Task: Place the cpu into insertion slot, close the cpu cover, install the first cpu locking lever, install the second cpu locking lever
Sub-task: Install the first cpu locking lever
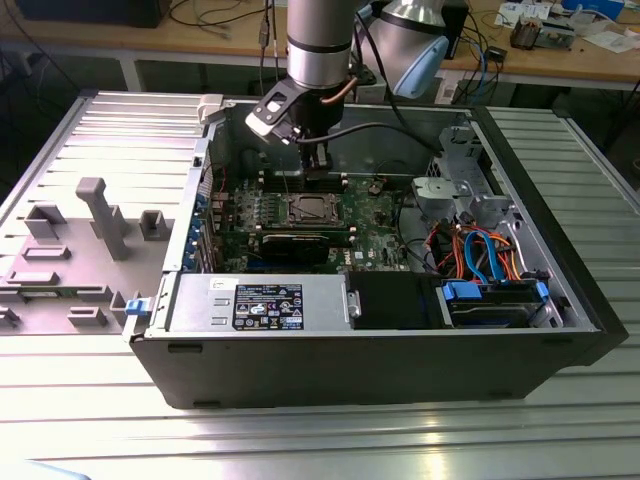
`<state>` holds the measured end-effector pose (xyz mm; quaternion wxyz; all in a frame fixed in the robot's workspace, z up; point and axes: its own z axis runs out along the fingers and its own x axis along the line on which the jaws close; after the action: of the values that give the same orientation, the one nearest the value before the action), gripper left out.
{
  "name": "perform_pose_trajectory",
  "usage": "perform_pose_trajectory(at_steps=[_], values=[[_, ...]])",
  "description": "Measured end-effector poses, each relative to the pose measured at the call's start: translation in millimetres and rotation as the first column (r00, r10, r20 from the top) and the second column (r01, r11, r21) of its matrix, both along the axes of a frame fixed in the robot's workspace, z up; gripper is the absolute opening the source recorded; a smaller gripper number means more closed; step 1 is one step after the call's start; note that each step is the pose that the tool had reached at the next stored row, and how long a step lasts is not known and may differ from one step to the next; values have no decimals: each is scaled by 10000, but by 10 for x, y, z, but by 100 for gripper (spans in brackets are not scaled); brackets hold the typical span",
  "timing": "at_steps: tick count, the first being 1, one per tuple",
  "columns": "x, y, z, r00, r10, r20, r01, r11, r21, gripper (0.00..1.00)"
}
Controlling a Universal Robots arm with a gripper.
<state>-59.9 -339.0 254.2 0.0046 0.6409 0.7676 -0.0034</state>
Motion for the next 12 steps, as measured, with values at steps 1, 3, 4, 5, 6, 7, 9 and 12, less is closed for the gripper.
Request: perform_pose_trajectory(at_steps=[1, 3, 4, 5, 6, 7, 9, 12], values=[[0, 0, 0, 10000, 30, 0, -30, 10000, 0, 11], [0, 0, 0, 10000, 83, 0, -83, 10000, 0, 11], [0, 0, 0, 9999, 105, 0, -105, 9999, 0, 11], [0, 0, 0, 9999, 129, 0, -129, 9999, 0, 11], [0, 0, 0, 9999, 153, 0, -153, 9999, 0, 11], [0, 0, 0, 9998, 191, 0, -191, 9998, 1, 11], [0, 0, 0, 9997, 252, 0, -252, 9997, 1, 11], [1, 0, 0, 9995, 328, 0, -328, 9995, 0, 11]])
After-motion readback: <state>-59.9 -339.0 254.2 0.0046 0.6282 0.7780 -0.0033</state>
